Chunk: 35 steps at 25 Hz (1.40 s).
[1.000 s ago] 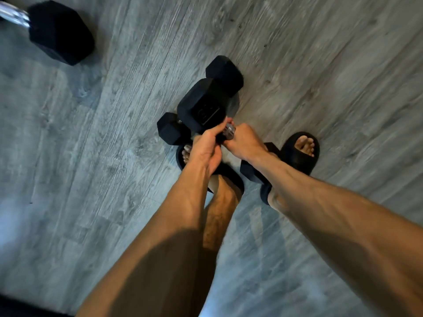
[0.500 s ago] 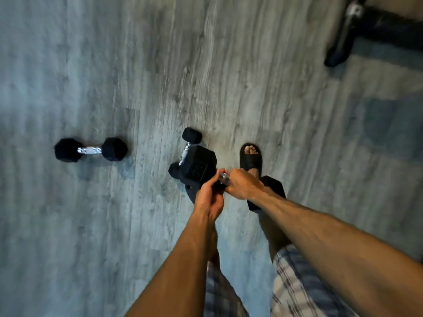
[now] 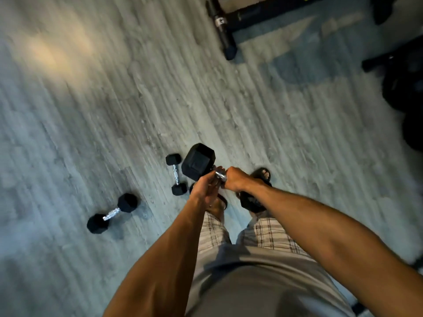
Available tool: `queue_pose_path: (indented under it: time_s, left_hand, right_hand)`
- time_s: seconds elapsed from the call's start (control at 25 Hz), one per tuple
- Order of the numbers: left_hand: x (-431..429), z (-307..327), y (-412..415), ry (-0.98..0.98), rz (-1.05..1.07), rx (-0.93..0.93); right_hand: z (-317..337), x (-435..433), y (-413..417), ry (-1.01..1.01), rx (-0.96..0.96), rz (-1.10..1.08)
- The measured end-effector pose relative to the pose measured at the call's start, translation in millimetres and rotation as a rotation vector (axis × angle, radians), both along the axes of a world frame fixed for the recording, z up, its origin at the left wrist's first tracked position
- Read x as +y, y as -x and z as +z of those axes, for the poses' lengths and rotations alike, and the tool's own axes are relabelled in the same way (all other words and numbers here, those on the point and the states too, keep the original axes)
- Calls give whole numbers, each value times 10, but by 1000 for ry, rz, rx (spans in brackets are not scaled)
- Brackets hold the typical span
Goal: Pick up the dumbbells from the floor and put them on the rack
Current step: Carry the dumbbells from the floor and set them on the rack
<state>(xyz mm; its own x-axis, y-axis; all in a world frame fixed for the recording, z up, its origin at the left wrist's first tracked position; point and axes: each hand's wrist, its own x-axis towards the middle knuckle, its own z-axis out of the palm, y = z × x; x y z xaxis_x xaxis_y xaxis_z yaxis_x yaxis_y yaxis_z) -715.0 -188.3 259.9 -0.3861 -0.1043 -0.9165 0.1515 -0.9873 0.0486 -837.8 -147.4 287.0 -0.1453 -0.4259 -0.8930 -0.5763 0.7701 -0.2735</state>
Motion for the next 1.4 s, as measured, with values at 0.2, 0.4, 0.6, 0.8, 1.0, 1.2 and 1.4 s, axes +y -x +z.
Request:
queue_pose_path:
  time_s: [0.2, 0.4, 0.6, 0.8, 1.0, 1.2, 1.4]
  left_hand:
    - [418, 303, 337, -17, -246, -61]
    - [965, 554, 962, 4, -331, -89]
    - [1592, 661, 1680, -8, -462, -128]
    - [2293, 701, 2565, 7, -692, -125]
    - [2864, 770, 3516, 66, -1029, -49]
    - [3449, 748, 4555, 64, -1282, 15]
    - [4011, 718, 5559, 13, -1431, -1]
  right_hand:
    - [170, 666, 284, -35, -33, -166]
    - [265, 1370, 811, -30, -72, -245]
    - [245, 2226, 1348, 23, -54, -359]
    - [321, 3134, 1931, 108, -93, -660]
    - [517, 3800, 2516, 181, -40, -887]
    - [560, 4446, 3201, 207, 12, -1171]
    - [598, 4947, 3973, 123, -14, -1412]
